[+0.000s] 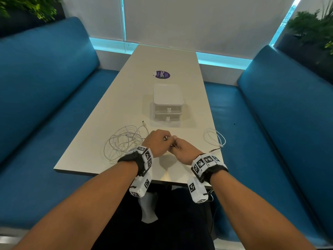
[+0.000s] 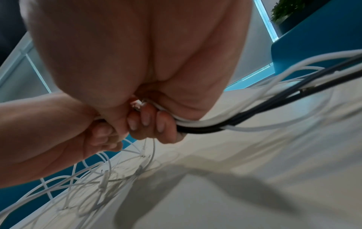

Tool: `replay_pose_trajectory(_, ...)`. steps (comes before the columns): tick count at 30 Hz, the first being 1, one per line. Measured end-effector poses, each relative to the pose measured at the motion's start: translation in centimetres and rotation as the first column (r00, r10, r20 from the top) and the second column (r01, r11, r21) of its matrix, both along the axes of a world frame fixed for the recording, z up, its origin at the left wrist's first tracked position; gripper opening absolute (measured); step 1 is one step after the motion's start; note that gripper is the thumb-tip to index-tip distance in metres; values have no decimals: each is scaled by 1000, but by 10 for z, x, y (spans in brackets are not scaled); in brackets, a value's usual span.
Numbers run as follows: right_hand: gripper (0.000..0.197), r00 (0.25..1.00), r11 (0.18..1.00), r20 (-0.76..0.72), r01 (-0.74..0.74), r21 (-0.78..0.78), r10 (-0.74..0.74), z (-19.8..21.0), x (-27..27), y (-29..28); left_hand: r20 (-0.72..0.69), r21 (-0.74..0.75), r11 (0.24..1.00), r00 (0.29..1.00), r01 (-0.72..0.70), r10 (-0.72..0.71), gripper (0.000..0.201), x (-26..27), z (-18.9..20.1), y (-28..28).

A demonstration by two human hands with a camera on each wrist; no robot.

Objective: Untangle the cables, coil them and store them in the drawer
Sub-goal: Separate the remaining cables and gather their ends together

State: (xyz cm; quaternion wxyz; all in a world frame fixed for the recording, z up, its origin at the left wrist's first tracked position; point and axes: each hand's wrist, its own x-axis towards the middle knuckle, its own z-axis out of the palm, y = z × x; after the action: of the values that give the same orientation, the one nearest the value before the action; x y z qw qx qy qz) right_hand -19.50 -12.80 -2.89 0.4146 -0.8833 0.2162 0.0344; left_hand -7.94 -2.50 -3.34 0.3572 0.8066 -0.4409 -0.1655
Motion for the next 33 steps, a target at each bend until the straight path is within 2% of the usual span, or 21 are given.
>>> replay_pose_trajectory(3,48,999,999,-5,41,27,-41,-3,2,0,-76,-17,1000,997,-15,14,30,-2,2,-3)
replay_pose_trajectory(5,51,998,998,-23,60,25,-59,-6,1,0,-46,14,1000,999,-9,10,29,-1,4,-5)
replay_pose_trajectory(9,43,995,996,-39,88,-1,-88,-6,-1,2,92,128,991,995,36,-48,34,3,5,-3)
replay_pose_trajectory(12,29,998,998,0,57,-3,-57,-3,-2,1,108,135,991,993,24,-39,34,7,5,-2)
replay_pose_trajectory(15,22,999,997,-18,33,66,-32,3,-4,5,101,116,993,995,4,-16,33,7,4,-1)
replay_pose_trajectory(19,22,991,998,-127,-44,-33,40,7,2,7,178,123,992,983,16,-38,33,3,4,-1)
replay_pose_trajectory(23,29,992,993,-110,-69,-98,58,10,5,5,299,244,964,937,109,-181,35,1,9,-1)
replay_pose_trajectory(26,24,984,989,-171,-77,-127,55,7,5,5,265,252,958,942,139,-207,35,3,11,1)
replay_pose_trajectory(28,26,987,985,-162,-9,-170,-19,7,7,2,231,187,976,961,109,-151,36,4,9,6)
replay_pose_trajectory(30,28,983,972,-79,148,-183,-164,7,8,-3,223,129,991,973,30,-59,34,8,4,9)
replay_pose_trajectory(33,27,939,940,-39,342,-1,-342,7,4,-9,159,189,980,987,-62,32,32,18,-4,13)
